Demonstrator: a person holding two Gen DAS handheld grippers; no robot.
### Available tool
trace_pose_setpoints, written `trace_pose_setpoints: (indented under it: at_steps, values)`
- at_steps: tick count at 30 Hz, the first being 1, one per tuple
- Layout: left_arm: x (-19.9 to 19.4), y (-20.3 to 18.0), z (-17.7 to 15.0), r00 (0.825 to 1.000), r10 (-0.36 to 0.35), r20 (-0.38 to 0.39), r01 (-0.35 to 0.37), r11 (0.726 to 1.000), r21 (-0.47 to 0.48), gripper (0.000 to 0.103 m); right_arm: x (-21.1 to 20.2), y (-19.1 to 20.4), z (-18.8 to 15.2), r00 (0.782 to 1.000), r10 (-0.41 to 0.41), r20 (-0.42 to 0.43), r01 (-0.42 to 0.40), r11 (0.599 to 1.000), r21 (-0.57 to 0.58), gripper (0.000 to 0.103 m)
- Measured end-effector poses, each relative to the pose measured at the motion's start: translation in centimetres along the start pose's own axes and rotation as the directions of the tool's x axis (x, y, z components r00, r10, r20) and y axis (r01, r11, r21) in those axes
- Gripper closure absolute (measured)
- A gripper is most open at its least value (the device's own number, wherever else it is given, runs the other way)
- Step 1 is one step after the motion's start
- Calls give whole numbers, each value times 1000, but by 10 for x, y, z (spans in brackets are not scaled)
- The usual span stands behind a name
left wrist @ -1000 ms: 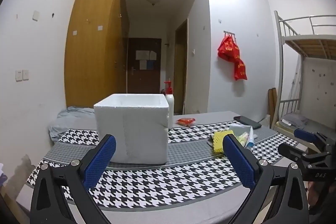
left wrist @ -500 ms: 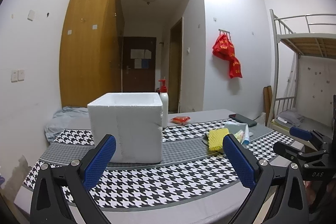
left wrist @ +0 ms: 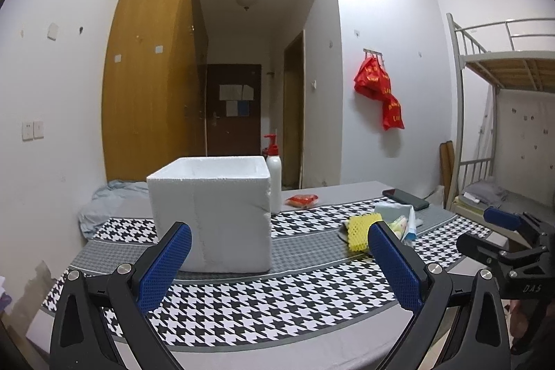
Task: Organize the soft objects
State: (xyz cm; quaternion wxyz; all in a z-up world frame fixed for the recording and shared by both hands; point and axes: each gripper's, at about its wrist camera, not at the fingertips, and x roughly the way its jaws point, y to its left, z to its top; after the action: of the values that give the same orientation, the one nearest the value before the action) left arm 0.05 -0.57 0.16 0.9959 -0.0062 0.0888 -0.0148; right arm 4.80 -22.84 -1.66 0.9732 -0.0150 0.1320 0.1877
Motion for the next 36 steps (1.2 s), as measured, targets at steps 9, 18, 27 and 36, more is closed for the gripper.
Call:
trace_pose_setpoints:
  at_steps: [9,18,27,36]
  values:
    - [1,3,4,1000,2,-3,-2,1000,-21,1,1,1,0,1000,0,-3,0,1000,-4,0]
    - [6,1,6,1000,5,-10,-5,1000,-14,1,5,-1,1,1000,-3,-5,3,1000,-1,0]
    - [10,-7,9,1000,-22,-13,22,1000,-2,1,4,-4,6,1000,1,1,-1,1000,1,0]
    - [18,-10,14,998,-51,-38,51,999,-7,1,5,-7,13,1000,15,-1,-15,1000,16,0]
